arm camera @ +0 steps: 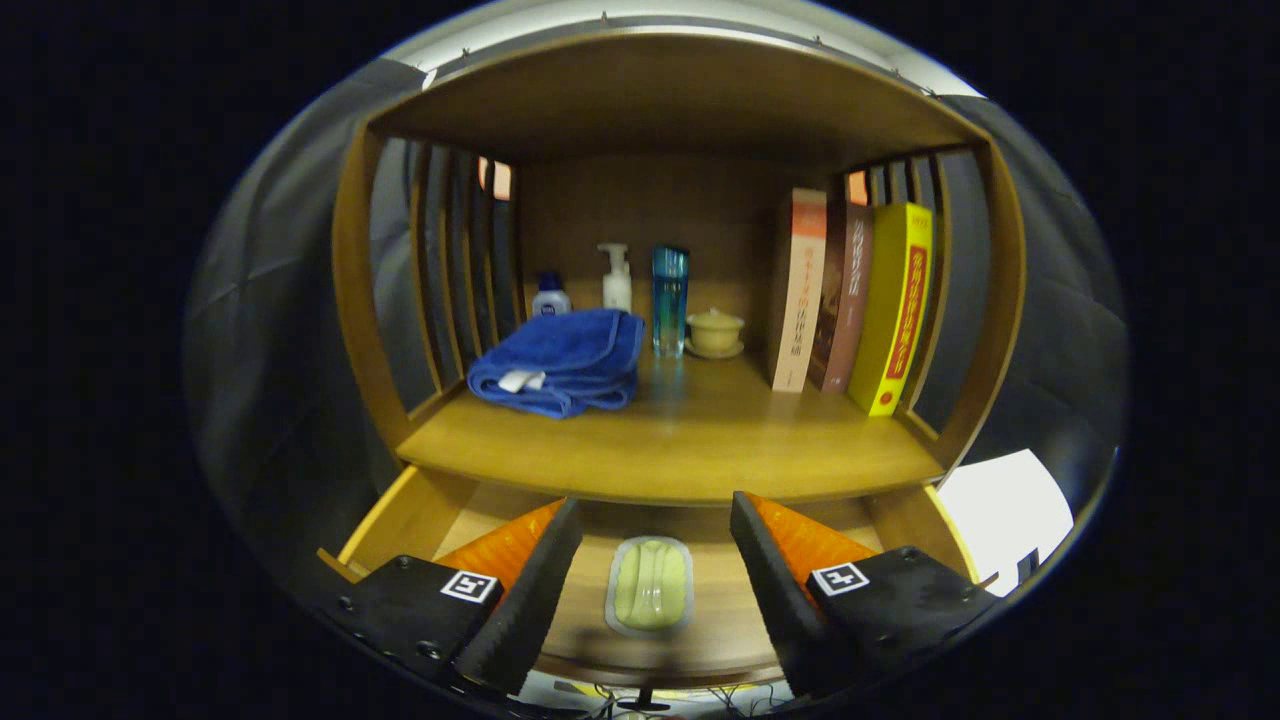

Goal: Pull open the drawer, take out the items inside it, and place them on the countertop above the cabinet.

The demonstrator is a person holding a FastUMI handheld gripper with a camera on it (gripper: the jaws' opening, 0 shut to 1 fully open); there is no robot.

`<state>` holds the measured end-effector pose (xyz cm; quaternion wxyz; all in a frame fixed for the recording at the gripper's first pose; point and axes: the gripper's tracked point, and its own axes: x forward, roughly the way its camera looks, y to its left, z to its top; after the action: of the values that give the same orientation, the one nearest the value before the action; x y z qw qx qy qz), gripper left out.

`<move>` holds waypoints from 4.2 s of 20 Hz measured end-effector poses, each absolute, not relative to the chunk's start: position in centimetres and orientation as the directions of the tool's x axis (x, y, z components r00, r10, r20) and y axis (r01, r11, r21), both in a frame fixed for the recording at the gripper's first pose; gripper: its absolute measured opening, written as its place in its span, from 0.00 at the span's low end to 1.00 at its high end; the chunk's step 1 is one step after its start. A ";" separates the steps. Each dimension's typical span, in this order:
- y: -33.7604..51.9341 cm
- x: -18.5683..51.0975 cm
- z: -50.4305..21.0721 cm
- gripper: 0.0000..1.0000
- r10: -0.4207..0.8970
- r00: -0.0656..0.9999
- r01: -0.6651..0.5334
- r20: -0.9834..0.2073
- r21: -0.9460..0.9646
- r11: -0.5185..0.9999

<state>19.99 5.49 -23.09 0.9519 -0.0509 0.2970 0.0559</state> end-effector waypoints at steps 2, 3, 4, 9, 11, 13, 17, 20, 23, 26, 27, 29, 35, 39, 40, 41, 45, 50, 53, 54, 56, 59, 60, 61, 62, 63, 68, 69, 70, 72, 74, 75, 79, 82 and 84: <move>6.1 20.1 -26.9 0.98 0.070 0.768 -0.128 -0.637 -0.045 0.991; 5.8 19.9 -28.8 0.98 0.055 0.740 -0.111 -0.671 -0.042 0.993; 5.6 19.9 -30.4 0.98 0.046 0.722 -0.097 -0.691 -0.034 0.995; 4.4 19.5 -34.9 0.90 0.010 0.637 -0.067 -0.771 -0.042 0.997; 4.3 19.4 -35.2 0.87 0.011 0.626 -0.057 -0.780 -0.031 0.998; 4.2 19.3 -35.3 0.86 0.010 0.621 -0.073 -0.784 -0.045 0.996; 4.3 18.8 -36.2 0.74 -0.002 0.598 -0.096 -0.801 -0.074 0.993; 3.7 18.3 -37.0 0.54 -0.023 0.566 -0.078 -0.824 -0.081 0.994; 3.5 18.3 -37.6 0.47 -0.020 0.544 -0.072 -0.839 -0.071 0.995; 3.9 18.2 -37.3 0.26 -0.010 0.561 -0.062 -0.828 -0.054 0.997; 4.2 18.1 -36.8 0.25 -0.003 0.575 -0.057 -0.818 -0.043 0.997; 4.3 17.8 -35.7 0.24 -0.007 0.599 -0.053 -0.800 -0.049 0.997; 4.7 17.3 -31.3 0.24 0.006 0.666 -0.066 -0.746 -0.051 0.997; 5.2 16.2 -28.4 0.24 0.041 0.707 -0.084 -0.706 -0.026 0.996; 5.4 16.1 -27.4 0.24 0.053 0.722 -0.081 -0.690 -0.009 0.997; 5.6 16.3 -26.2 0.24 0.063 0.741 -0.079 -0.668 0.006 0.997; 5.9 18.9 -21.7 0.24 0.071 0.799 -0.085 -0.596 0.006 0.996; 6.3 25.8 -19.5 0.24 0.041 0.834 -0.084 -0.549 -0.052 0.995; 6.2 29.6 -21.0 0.24 0.009 0.825 -0.078 -0.565 -0.099 0.992; 6.2 30.7 -22.0 0.24 -0.002 0.815 -0.070 -0.579 -0.101 0.992; 6.2 31.9 -23.7 0.24 -0.014 0.792 -0.057 -0.611 -0.096 0.994; 6.5 32.8 -25.4 0.24 -0.017 0.773 -0.061 -0.634 -0.102 0.993; 6.5 33.6 -25.4 0.24 -0.023 0.783 -0.060 -0.622 -0.112 0.992; 6.4 33.9 -25.7 0.24 -0.027 0.781 -0.064 -0.624 -0.123 0.990; 6.5 34.2 -25.9 0.24 -0.026 0.781 -0.069 -0.625 -0.127 0.990; 6.5 34.5 -26.0 0.24 -0.029 0.783 -0.067 -0.621 -0.130 0.989; 5.4 35.1 -27.0 0.29 -0.061 0.784 -0.040 -0.617 -0.148 0.988; 5.4 35.1 -27.1 0.30 -0.057 0.784 -0.040 -0.618 -0.142 0.989; 5.4 34.9 -27.2 0.33 -0.053 0.779 -0.039 -0.625 -0.133 0.990; 5.4 34.6 -27.7 0.33 -0.047 0.770 -0.034 -0.637 -0.114 0.993; 5.1 34.8 -27.6 0.42 -0.052 0.781 -0.011 -0.623 -0.097 0.995; 5.4 34.4 -27.8 0.52 -0.036 0.775 -0.019 -0.631 -0.080 0.997; 5.4 34.2 -26.2 0.90 -0.028 0.801 -0.005 -0.598 -0.054 0.999; 5.8 33.6 -24.3 0.99 -0.022 0.822 -0.017 -0.569 -0.063 0.998; 6.3 32.9 -22.4 0.99 -0.010 0.838 -0.032 -0.546 -0.068 0.997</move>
<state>32.88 6.25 -22.45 0.9579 -0.0370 0.2846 0.0057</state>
